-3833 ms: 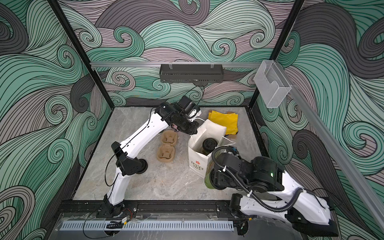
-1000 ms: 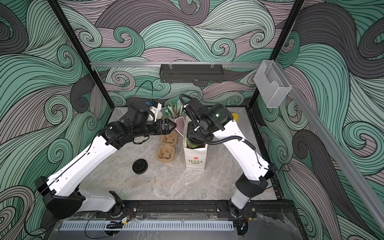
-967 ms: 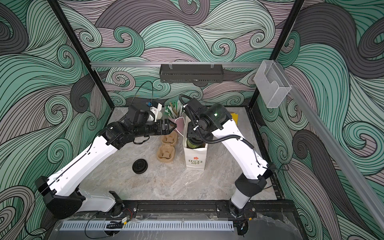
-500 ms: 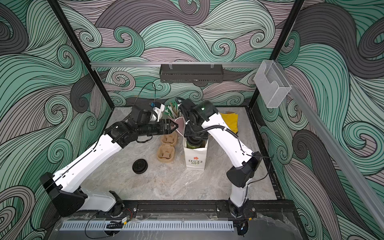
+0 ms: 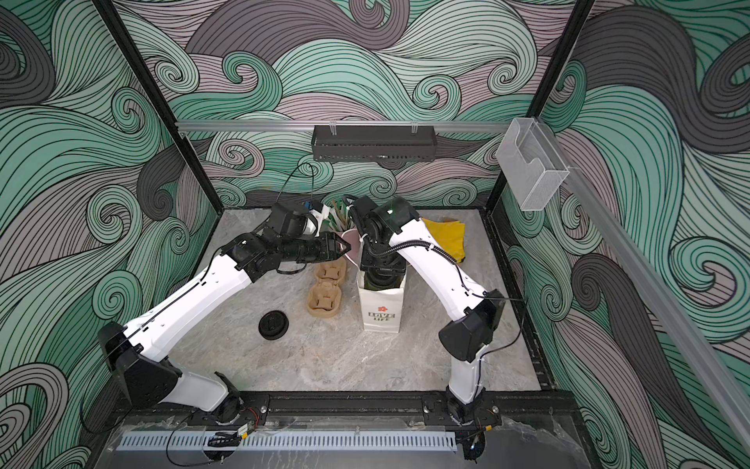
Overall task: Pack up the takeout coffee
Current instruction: 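Raise the green cup over the bag opening with the right gripper while left holds bag, then lower the green cup into the bag beside the first cup with the right gripper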
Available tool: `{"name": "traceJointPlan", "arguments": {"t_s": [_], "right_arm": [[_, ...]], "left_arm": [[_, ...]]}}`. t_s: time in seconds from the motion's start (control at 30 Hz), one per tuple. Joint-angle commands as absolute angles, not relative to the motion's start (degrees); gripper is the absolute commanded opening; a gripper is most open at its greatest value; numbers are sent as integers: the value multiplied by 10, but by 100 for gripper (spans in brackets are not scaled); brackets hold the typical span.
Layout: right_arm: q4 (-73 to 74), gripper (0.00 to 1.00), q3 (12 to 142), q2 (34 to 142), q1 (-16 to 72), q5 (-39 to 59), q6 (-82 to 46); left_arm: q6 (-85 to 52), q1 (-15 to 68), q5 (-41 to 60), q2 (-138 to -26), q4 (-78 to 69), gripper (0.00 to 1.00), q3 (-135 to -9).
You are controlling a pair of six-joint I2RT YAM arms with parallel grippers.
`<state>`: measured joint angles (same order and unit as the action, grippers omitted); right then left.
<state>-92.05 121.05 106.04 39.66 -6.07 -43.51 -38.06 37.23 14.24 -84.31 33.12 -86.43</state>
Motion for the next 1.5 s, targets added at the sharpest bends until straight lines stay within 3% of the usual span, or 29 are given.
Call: {"name": "traceJointPlan", "arguments": {"t_s": [0.0, 0.27, 0.57, 1.47], "right_arm": [[-1017, 66, 1197, 1069, 393, -63, -431], [-982, 65, 1151, 1059, 388, -53, -429], [-949, 65, 1130, 1062, 385, -38, -423], [-860, 64, 1072, 1074, 385, -9, -414]], "left_arm": [[-380, 368, 154, -847, 320, 35, -886], [-390, 367, 166, -854, 312, 15, -884], [-392, 366, 172, -859, 315, 0, -887], [-386, 366, 175, -852, 334, 0, -875]]}}
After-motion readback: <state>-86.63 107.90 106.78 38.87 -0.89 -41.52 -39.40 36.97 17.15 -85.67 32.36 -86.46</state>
